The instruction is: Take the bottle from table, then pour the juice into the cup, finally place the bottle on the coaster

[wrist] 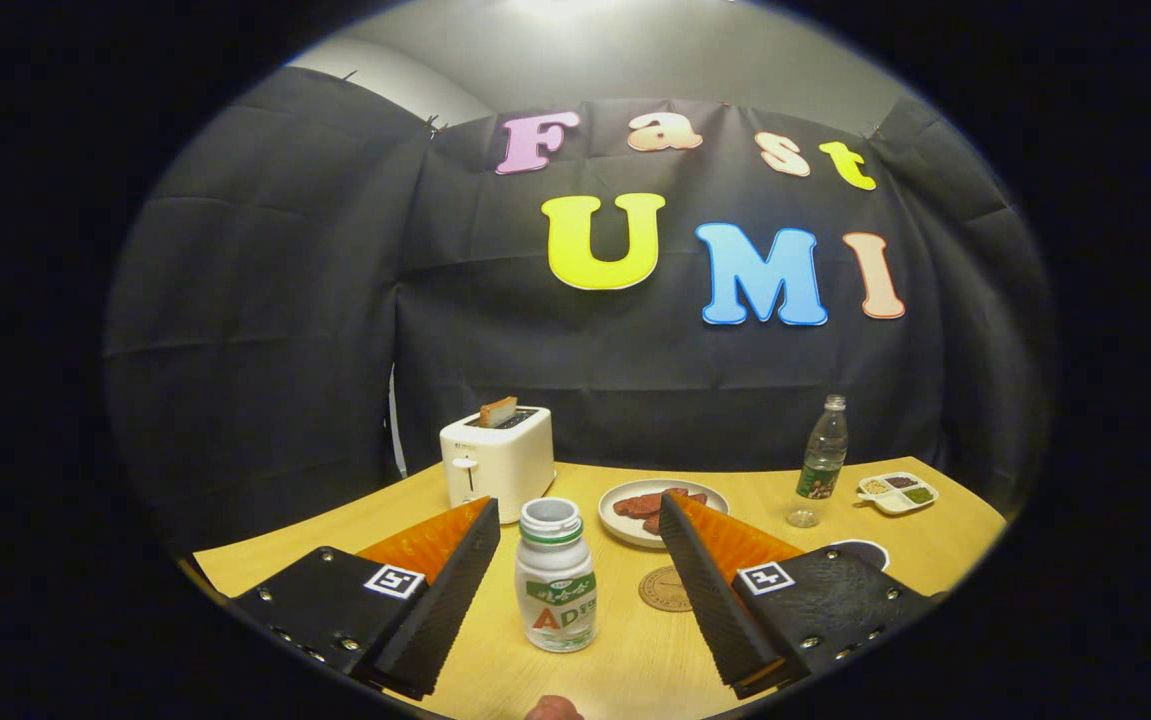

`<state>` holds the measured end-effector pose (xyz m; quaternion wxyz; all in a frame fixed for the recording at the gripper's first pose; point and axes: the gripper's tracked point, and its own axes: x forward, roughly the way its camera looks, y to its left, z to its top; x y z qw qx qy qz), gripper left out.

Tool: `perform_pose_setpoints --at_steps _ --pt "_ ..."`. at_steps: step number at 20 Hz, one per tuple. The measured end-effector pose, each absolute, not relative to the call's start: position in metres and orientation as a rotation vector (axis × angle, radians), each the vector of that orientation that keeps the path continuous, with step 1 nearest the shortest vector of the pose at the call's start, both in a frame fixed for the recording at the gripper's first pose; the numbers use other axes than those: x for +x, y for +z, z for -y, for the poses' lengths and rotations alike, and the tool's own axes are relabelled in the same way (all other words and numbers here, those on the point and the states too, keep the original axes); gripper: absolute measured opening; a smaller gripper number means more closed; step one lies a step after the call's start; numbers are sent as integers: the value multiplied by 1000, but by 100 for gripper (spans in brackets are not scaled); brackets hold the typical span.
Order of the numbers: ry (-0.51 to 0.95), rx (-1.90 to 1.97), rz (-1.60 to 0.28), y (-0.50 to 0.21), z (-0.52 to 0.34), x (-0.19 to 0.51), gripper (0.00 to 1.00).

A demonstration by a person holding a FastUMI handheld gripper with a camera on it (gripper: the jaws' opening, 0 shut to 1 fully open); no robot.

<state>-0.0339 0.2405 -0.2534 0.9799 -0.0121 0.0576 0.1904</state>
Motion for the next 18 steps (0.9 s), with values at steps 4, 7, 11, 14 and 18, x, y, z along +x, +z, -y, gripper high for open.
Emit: perform_pose_setpoints --at_steps 4,7,11,14,18 --pt "383 -42 -176 -297 -253 -27 98" --pt "382 -25 -193 -314 -257 -18 98" --pt "363 -28 -199 -327 -257 -3 98" --pt "370 -30 -183 -327 -260 5 98" --pt "376 -26 -182 -334 -268 16 83"
